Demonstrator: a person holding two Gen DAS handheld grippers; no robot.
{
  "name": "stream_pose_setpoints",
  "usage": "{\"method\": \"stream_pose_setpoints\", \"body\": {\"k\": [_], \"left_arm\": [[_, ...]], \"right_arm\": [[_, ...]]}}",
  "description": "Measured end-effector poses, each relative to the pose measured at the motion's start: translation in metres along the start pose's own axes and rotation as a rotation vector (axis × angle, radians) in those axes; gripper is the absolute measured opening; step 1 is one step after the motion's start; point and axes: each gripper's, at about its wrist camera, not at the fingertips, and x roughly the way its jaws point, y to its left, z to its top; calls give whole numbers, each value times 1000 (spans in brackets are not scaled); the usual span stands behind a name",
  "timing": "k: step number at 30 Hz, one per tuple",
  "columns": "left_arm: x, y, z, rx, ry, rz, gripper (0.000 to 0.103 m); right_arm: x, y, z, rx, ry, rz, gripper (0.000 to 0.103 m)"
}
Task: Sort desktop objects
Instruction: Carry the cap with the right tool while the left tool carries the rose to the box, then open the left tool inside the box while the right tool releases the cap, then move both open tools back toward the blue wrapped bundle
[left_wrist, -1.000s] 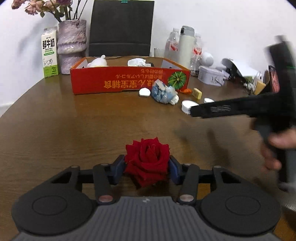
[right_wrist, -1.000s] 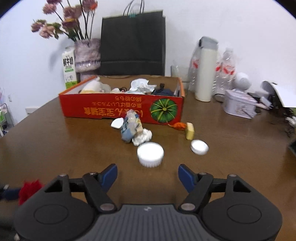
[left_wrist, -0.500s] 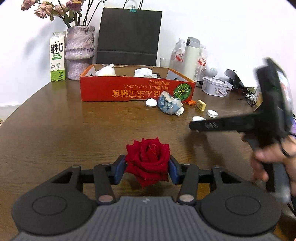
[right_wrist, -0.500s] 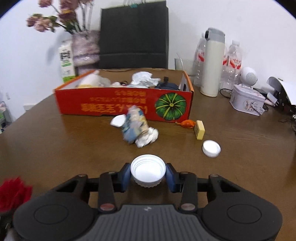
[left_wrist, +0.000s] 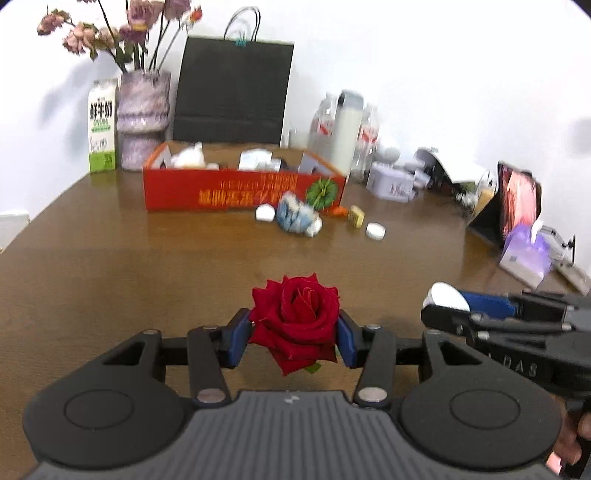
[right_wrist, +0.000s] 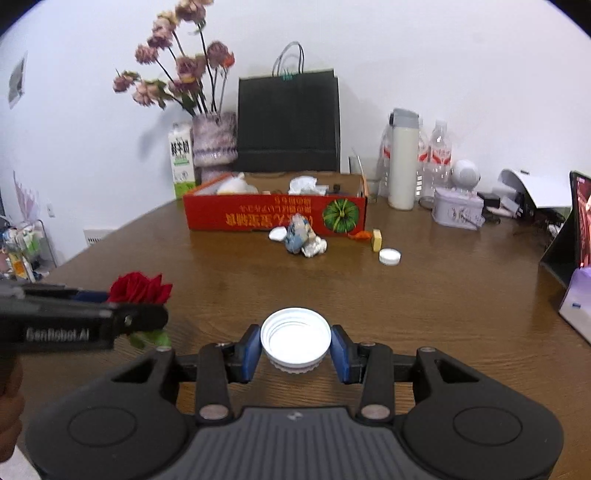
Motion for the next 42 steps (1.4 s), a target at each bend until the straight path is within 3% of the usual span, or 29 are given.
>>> {"method": "stream_pose_setpoints", "body": {"k": [4, 7, 10, 12, 17, 21, 25, 27, 29, 31, 33, 37, 39, 42], "left_arm": [[4, 7, 39, 15, -57, -6, 49], [23, 18, 88, 45, -99, -14, 49], [64, 35, 139, 4, -50, -82, 49], [97, 40, 166, 7, -10, -105, 49], [199, 48, 216, 31, 108, -31, 49], [272, 68, 221, -49, 280, -14, 49], [300, 72, 210, -43, 308, -10, 55], [304, 72, 208, -32, 296, -13, 58], [299, 76, 210, -37, 268, -19, 72], [288, 83, 215, -56, 223, -23, 83], [273, 87, 218, -78, 176, -4, 84], [219, 87, 200, -199, 81, 53, 97], [185, 82, 180, -251, 13, 80, 99], [149, 75, 152, -279, -8, 90, 100]], "right_arm": [[0, -9, 28, 8, -52, 23, 39], [17, -21, 74, -4, -98, 52, 39], [51, -31, 124, -3, -104, 91, 39], [85, -38, 154, 15, -73, 119, 39], [185, -56, 210, 39, 74, 65, 39], [265, -71, 228, 63, 220, 4, 39], [317, -73, 220, 96, 345, 25, 39], [333, -73, 216, 117, 370, 32, 39], [340, -75, 214, 145, 376, 24, 41], [334, -80, 213, 187, 354, 57, 52], [325, -81, 218, 203, 323, 70, 56], [284, -74, 228, 140, 205, 23, 58], [255, -68, 223, 96, 132, 4, 65], [214, -57, 207, 51, 69, 1, 73]]}}
